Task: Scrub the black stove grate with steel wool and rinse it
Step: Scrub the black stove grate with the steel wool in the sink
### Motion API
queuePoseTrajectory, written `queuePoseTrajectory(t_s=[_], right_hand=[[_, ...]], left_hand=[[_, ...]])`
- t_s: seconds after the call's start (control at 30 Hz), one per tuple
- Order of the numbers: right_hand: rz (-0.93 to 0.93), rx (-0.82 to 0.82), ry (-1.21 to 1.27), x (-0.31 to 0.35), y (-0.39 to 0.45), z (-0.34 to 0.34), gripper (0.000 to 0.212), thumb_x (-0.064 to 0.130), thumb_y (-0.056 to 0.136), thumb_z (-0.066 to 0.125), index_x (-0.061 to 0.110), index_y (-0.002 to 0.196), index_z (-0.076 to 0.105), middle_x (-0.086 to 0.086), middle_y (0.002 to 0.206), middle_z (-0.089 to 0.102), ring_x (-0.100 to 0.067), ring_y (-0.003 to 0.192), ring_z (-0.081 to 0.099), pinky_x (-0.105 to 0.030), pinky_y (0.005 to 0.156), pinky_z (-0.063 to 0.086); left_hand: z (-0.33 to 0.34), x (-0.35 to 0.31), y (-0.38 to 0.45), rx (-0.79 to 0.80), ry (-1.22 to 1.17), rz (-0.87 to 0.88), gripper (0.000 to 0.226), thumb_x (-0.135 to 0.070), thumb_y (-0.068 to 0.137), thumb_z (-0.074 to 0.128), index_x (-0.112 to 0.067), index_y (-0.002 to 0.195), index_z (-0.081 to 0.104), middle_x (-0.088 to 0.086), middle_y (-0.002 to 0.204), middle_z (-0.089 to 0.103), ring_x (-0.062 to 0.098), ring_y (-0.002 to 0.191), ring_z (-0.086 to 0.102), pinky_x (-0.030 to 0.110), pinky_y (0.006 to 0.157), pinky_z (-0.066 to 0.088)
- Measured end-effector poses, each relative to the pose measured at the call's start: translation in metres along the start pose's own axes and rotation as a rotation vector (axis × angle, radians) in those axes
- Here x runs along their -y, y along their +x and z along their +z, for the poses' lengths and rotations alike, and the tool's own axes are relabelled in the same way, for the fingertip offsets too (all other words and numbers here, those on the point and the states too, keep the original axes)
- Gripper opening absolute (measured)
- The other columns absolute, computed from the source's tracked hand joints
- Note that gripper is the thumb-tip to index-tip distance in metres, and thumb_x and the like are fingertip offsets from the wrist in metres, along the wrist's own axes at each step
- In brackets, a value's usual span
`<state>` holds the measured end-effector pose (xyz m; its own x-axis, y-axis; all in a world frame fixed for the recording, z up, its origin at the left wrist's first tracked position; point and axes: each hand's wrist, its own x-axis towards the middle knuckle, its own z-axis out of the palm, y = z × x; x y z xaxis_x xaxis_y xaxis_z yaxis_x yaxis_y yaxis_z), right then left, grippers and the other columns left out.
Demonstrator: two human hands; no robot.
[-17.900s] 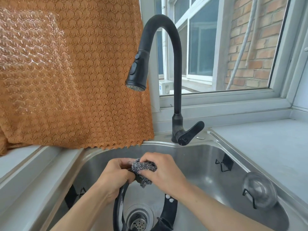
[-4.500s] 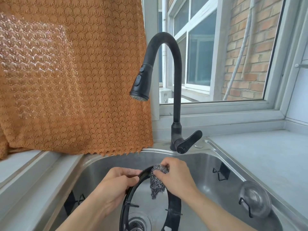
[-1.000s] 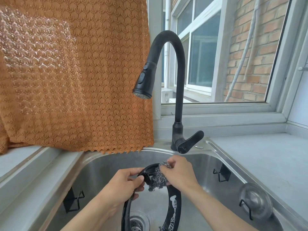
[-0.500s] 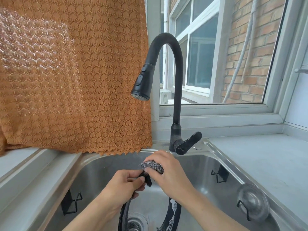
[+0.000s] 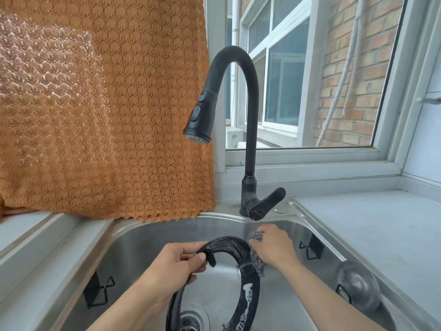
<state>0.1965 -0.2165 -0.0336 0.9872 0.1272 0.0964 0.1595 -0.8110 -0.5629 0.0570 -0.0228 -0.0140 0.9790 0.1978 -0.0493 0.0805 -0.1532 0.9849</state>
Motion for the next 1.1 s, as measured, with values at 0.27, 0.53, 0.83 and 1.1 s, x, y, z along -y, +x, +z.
queuePoseTrajectory(t_s=[0.27,0.53,0.83,1.1], right_hand=[[0.059,0.089,-0.042,0.001,0.001,0.003,0.016,0.029,0.097,0.060,0.013,0.094,0.059,-0.006,0.096,0.067,-0.028,0.093,0.063,-0.028,0.076,0.045],[-0.230,-0.031,0.376,0.037,-0.028,0.001,0.037,0.039,0.092,0.070,0.025,0.119,0.047,0.008,0.122,0.052,-0.006,0.106,0.050,-0.013,0.079,0.035],[-0.417,-0.052,0.489,0.049,-0.048,0.010,0.021,0.032,0.079,0.086,0.026,0.095,0.073,0.018,0.093,0.068,0.014,0.093,0.056,-0.002,0.076,0.038],[-0.378,0.116,0.447,0.046,-0.042,0.017,0.024,0.036,0.086,0.078,0.027,0.108,0.078,0.011,0.098,0.077,0.003,0.086,0.066,-0.024,0.083,0.052]], left_hand=[[-0.003,0.002,0.001,-0.002,-0.012,-0.001,0.042,-0.007,0.102,0.059,-0.039,0.089,0.083,0.005,0.086,0.075,0.011,0.083,0.066,0.027,0.078,0.047],[-0.003,0.004,0.006,-0.015,0.000,-0.025,0.030,-0.010,0.103,0.056,-0.028,0.104,0.080,0.003,0.080,0.070,0.014,0.082,0.064,0.025,0.074,0.044],[-0.006,0.012,0.016,-0.092,-0.035,-0.045,0.019,-0.011,0.101,0.062,-0.021,0.104,0.077,0.005,0.078,0.074,0.016,0.080,0.068,0.028,0.071,0.047],[-0.009,0.017,0.019,-0.108,-0.029,-0.049,0.024,-0.007,0.098,0.065,-0.025,0.099,0.081,0.007,0.075,0.071,0.016,0.073,0.065,0.026,0.064,0.048]])
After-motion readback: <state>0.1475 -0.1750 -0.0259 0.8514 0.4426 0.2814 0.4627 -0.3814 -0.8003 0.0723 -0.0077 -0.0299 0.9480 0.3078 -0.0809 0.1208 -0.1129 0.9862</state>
